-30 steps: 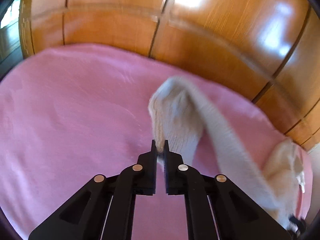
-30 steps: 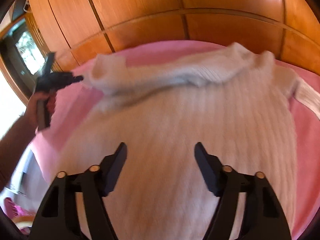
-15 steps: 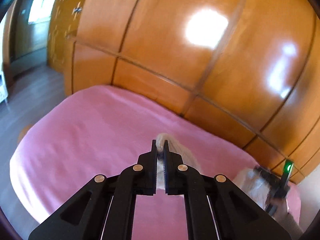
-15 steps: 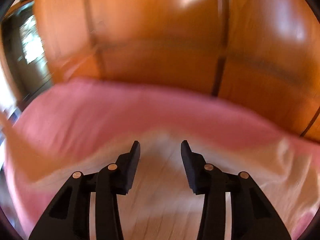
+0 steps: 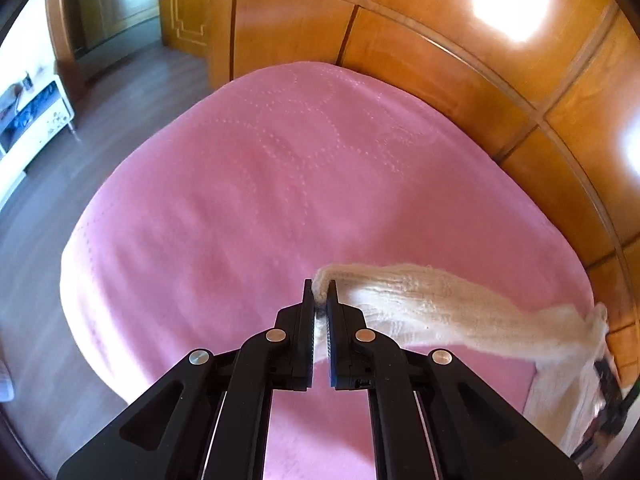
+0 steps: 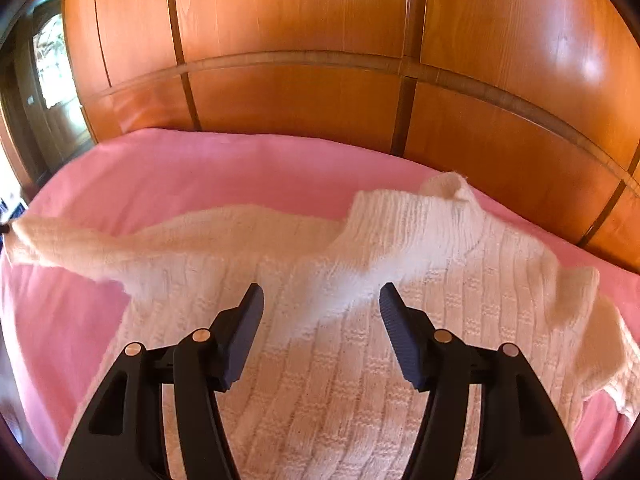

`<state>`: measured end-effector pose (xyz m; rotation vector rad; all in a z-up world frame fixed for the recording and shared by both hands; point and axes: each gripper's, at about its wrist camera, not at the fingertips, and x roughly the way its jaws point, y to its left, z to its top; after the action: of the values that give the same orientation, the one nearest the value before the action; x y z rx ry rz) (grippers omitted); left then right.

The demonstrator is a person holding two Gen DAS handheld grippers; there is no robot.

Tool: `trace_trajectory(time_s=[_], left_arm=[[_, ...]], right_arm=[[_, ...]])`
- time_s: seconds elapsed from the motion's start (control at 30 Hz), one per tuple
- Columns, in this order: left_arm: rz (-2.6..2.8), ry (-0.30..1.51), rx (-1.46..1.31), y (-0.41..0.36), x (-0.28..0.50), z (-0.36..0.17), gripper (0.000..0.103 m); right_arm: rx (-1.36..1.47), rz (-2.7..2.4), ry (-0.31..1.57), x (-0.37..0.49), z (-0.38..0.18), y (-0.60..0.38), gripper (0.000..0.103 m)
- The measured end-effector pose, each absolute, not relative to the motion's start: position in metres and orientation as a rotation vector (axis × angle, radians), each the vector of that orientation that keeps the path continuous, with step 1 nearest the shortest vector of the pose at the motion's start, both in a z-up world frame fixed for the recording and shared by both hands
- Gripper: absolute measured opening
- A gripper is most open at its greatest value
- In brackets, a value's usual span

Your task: Fold small clothes

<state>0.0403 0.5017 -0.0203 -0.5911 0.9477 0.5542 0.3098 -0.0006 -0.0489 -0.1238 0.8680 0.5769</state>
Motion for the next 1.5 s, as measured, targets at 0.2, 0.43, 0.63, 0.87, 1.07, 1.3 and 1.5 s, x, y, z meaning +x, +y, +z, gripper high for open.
trace_trajectory(time_s=[0.2, 0.43, 0.63, 0.87, 1.07, 1.3, 1.5], left_arm=[[0.483, 0.897, -0.610, 0.479, -0.005, -0.022, 0.004], [0.391, 0.770, -0.581, 0.458, -0.033, -0.011, 0.004], [0.280, 0.697, -0.553, 0.446, -0.043, 0.008, 0.004], [0.327, 0.677, -0.718, 0.492, -0.013, 0.017, 0.004], [0.550, 0.902, -0.670, 0.531, 0.070, -0.042, 0.004], [0.762, 0.887, -0.777, 0.551, 0.058, -0.085, 0.040], [0.404, 0.736, -0.732, 0.466, 0.016, -0.068, 0.040]], right_arm=[[-0.231, 0.779, 0.945, 0.346, -0.046, 0.086, 0.060], [-0.483, 0.807, 1.115, 0.363, -0.111, 0.154, 0.062], [-0.589, 0.831, 0.938, 0.345, -0.080, 0.159, 0.004], [-0.385, 0.656, 0.808, 0.385, -0.045, 0.152, 0.004], [-0.270, 0.604, 0.904, 0.401, -0.075, 0.148, 0.064], [-0.182, 0.608, 0.912, 0.340, -0.081, 0.066, 0.081], [-0.210, 0.477, 0.918, 0.267, -0.092, -0.021, 0.085]])
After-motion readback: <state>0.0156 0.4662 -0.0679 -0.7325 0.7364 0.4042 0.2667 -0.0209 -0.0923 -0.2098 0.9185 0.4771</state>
